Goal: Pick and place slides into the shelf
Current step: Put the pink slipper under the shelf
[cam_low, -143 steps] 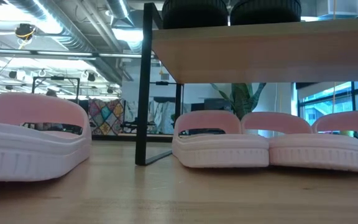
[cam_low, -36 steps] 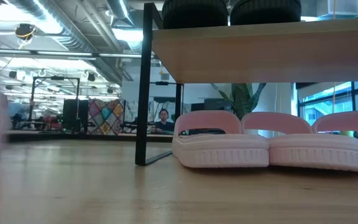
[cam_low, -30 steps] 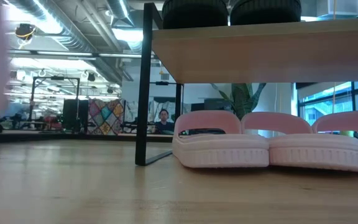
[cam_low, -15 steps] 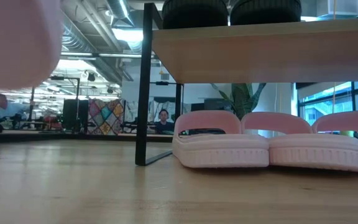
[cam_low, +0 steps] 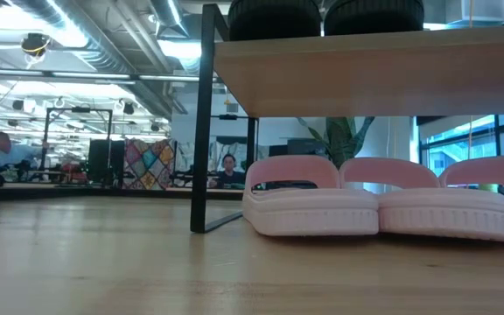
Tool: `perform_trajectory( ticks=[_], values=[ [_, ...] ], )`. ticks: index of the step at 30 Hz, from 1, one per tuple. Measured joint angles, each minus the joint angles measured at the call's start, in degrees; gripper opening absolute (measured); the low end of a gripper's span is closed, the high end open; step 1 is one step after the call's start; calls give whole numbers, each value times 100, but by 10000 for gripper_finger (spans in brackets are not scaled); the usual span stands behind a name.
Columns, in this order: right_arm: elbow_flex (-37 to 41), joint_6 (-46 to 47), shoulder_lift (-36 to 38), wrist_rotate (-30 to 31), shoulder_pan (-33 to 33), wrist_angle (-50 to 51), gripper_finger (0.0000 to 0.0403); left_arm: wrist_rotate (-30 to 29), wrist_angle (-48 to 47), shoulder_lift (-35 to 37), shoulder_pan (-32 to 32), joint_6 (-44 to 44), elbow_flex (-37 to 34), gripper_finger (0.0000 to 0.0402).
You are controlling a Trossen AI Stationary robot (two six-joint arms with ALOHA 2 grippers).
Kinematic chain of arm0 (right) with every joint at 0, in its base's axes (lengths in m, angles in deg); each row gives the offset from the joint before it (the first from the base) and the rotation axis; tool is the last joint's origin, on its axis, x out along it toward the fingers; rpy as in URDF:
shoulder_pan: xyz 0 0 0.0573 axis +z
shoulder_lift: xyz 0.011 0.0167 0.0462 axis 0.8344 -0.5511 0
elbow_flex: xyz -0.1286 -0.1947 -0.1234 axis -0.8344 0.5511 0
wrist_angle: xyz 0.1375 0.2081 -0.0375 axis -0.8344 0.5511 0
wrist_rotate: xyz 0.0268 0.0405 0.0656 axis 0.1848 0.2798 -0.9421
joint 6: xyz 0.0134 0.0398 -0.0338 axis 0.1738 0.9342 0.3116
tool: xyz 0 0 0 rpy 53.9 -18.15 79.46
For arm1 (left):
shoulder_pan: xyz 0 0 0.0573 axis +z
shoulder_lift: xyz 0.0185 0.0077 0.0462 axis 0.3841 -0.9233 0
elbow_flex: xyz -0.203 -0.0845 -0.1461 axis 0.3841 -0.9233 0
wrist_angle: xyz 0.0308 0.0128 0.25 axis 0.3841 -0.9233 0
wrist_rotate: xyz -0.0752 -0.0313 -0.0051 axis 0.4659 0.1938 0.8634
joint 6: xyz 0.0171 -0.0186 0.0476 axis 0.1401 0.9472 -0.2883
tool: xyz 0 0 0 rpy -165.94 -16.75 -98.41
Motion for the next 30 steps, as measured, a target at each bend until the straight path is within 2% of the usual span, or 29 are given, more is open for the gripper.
perform_trajectory(
  ticks=[9,17,24,30],
  values=[
    [0,-748,0,250,0,-1780,218,-1075,155,0,103,-1354,0,0],
    [-2,-807,2,253,0,-1971,218,-1370,549,11,104,-2599,0,0],
    [-2,-559,2,252,2,-1910,218,-1441,449,11,88,-2641,0,0],
    [-2,-159,2,9,103,-1818,218,-1309,452,11,9,-2487,0,0]
  ],
)
